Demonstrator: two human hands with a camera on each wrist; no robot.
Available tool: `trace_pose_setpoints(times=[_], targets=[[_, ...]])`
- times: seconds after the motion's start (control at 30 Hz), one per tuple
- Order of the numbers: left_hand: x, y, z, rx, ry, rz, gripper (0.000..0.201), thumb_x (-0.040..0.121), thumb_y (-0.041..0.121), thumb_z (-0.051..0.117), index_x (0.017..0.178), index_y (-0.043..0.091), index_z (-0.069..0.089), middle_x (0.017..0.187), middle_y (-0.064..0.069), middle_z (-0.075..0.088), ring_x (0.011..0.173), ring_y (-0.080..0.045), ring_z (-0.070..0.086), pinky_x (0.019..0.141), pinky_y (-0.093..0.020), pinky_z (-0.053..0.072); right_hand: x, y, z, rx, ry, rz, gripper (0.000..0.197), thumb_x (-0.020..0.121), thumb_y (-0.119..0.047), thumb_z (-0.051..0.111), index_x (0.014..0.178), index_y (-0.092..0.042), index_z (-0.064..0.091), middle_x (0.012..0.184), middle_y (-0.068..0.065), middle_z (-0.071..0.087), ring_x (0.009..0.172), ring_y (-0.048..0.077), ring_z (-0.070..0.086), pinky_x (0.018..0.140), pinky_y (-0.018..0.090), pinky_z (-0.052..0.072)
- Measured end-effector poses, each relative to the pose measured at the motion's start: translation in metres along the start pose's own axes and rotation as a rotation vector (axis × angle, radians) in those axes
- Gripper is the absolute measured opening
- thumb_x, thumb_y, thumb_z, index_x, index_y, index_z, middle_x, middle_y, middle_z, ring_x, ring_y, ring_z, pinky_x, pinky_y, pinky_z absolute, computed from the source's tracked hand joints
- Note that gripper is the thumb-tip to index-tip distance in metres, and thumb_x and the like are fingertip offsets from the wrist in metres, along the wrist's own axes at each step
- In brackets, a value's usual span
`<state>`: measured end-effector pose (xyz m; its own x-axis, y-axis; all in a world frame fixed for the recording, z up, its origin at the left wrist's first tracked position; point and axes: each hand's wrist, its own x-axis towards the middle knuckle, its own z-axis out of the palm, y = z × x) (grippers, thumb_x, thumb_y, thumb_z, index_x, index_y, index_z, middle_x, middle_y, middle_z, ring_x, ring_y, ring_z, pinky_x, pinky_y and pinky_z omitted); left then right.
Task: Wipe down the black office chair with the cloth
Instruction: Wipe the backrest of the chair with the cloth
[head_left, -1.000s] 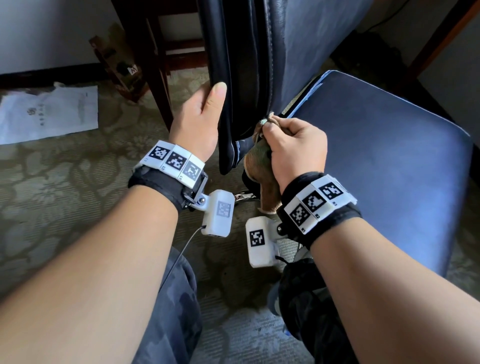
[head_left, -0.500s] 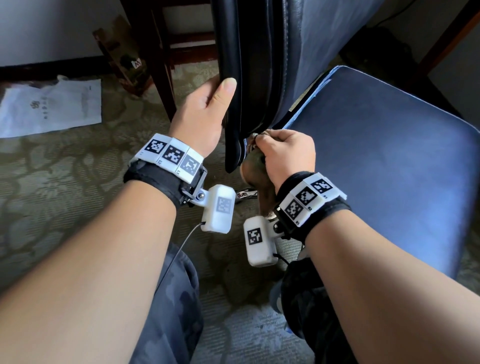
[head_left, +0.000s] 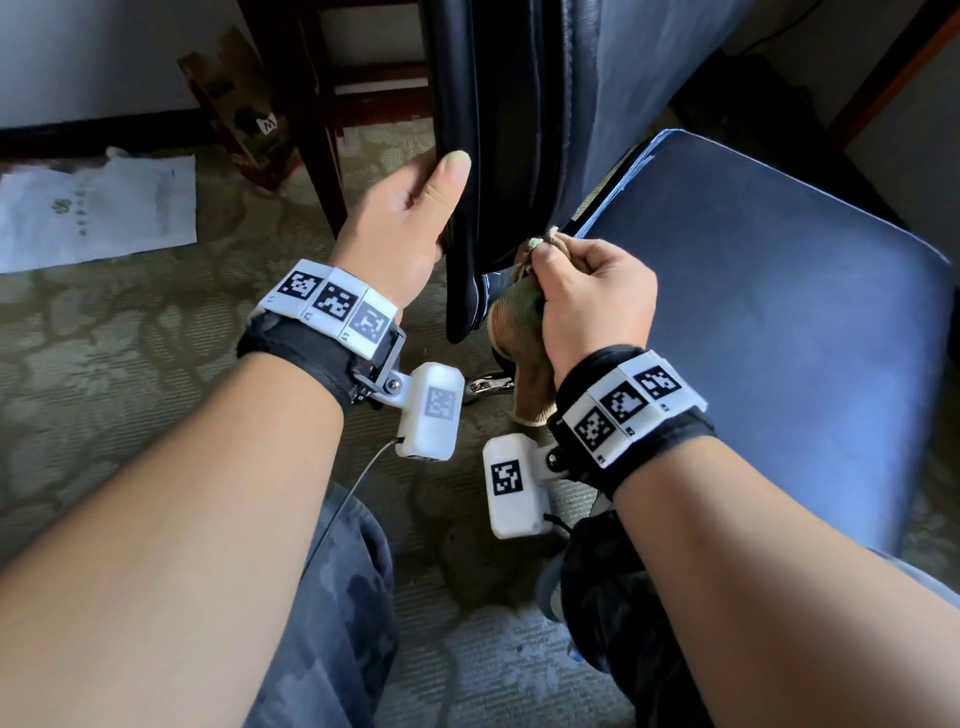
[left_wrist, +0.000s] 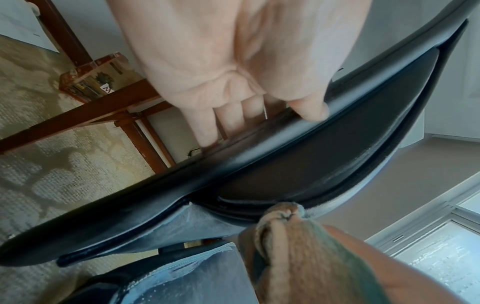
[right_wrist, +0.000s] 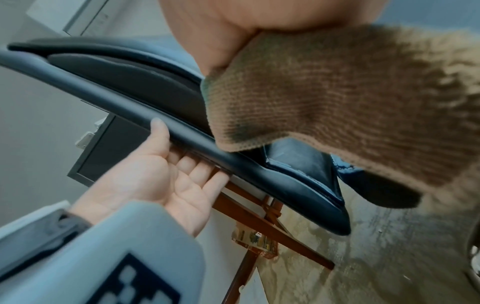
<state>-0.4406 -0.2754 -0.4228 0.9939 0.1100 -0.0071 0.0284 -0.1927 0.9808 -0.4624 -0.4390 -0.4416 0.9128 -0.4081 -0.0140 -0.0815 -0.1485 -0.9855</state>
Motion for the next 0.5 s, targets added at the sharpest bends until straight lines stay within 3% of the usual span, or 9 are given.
trace_pose_setpoints(times=[0.07,0.13,0.2,0.27,0.3,0.33,0.4,0.43,0.5], targets=[[0.000,0.000,0.001,-0.039,-0.011,0.010,0.037,0.090,0.077,0.058,0.093,0.042,0.071,0.056,0.009,0.025,0.056,-0.020,0.020,0.061,-0.046,0.035,0.000,0.005,0.003,-0.005,-0.011,0.021,0.006,0.088,-0.024,0.077,0.091,-0.020,0.081,0.079,-0.016,0.075,0.072,-0.006,0.067,0.071,0.019,0.056],[0.000,0.001,0.000,-0.068,-0.021,0.006,0.039,0.093,0.071,0.060,0.095,0.034,0.071,0.058,0.011,0.025,0.055,-0.017,0.020,0.058,-0.041,0.027,0.000,0.009,0.007,-0.012,-0.022,0.046,0.008,0.089,-0.024,0.077,0.093,-0.020,0.082,0.081,-0.017,0.075,0.075,-0.004,0.068,0.074,0.018,0.056],[0.000,0.001,0.000,-0.076,-0.023,-0.008,0.045,0.095,0.065,0.060,0.106,0.022,0.069,0.057,0.013,0.028,0.053,-0.011,0.025,0.057,-0.031,0.030,0.001,0.014,0.011,0.005,-0.026,0.081,0.006,0.089,-0.023,0.077,0.091,-0.020,0.082,0.078,-0.017,0.074,0.073,-0.005,0.067,0.071,0.016,0.055],[0.002,0.002,-0.002,-0.075,-0.026,-0.012,0.053,0.102,0.056,0.058,0.125,0.008,0.061,0.054,0.015,0.035,0.049,-0.004,0.033,0.059,-0.027,0.037,0.001,0.017,0.015,0.020,-0.029,0.100,0.004,0.088,-0.022,0.078,0.085,-0.022,0.080,0.073,-0.019,0.073,0.068,-0.007,0.066,0.066,0.014,0.053],[0.001,0.003,-0.002,-0.071,-0.034,-0.007,0.048,0.105,0.051,0.056,0.124,0.007,0.061,0.052,0.016,0.038,0.048,-0.003,0.036,0.060,-0.026,0.037,0.001,0.019,0.017,0.014,-0.028,0.109,0.005,0.088,-0.023,0.078,0.084,-0.024,0.080,0.072,-0.020,0.073,0.067,-0.008,0.065,0.065,0.013,0.051],[0.000,0.003,-0.002,-0.066,-0.046,0.004,0.038,0.106,0.050,0.055,0.113,0.013,0.063,0.052,0.016,0.036,0.048,-0.003,0.034,0.060,-0.031,0.033,0.000,0.021,0.019,0.006,-0.029,0.123,0.006,0.088,-0.023,0.078,0.083,-0.024,0.080,0.071,-0.021,0.073,0.066,-0.008,0.064,0.064,0.012,0.051],[-0.003,0.003,-0.003,-0.059,-0.065,0.011,0.034,0.103,0.053,0.056,0.089,0.022,0.052,0.057,0.013,0.025,0.052,-0.009,0.024,0.060,-0.044,0.022,-0.001,0.024,0.025,0.010,-0.035,0.153,0.006,0.088,-0.024,0.077,0.086,-0.020,0.082,0.072,-0.018,0.073,0.067,-0.005,0.065,0.067,0.016,0.054],[-0.003,0.003,-0.003,-0.047,-0.061,0.005,0.035,0.104,0.053,0.057,0.088,0.022,0.049,0.059,0.012,0.023,0.053,-0.009,0.023,0.061,-0.042,0.023,-0.002,0.026,0.027,0.015,-0.035,0.163,0.008,0.088,-0.023,0.077,0.089,-0.018,0.082,0.073,-0.016,0.074,0.068,-0.003,0.066,0.070,0.019,0.057],[-0.003,0.003,-0.005,-0.027,-0.046,-0.009,0.035,0.105,0.050,0.057,0.088,0.021,0.048,0.057,0.014,0.027,0.054,-0.007,0.029,0.069,-0.037,0.039,-0.002,0.028,0.032,0.014,-0.040,0.179,0.009,0.089,-0.023,0.076,0.089,-0.017,0.082,0.072,-0.016,0.073,0.068,-0.001,0.066,0.072,0.023,0.059]])
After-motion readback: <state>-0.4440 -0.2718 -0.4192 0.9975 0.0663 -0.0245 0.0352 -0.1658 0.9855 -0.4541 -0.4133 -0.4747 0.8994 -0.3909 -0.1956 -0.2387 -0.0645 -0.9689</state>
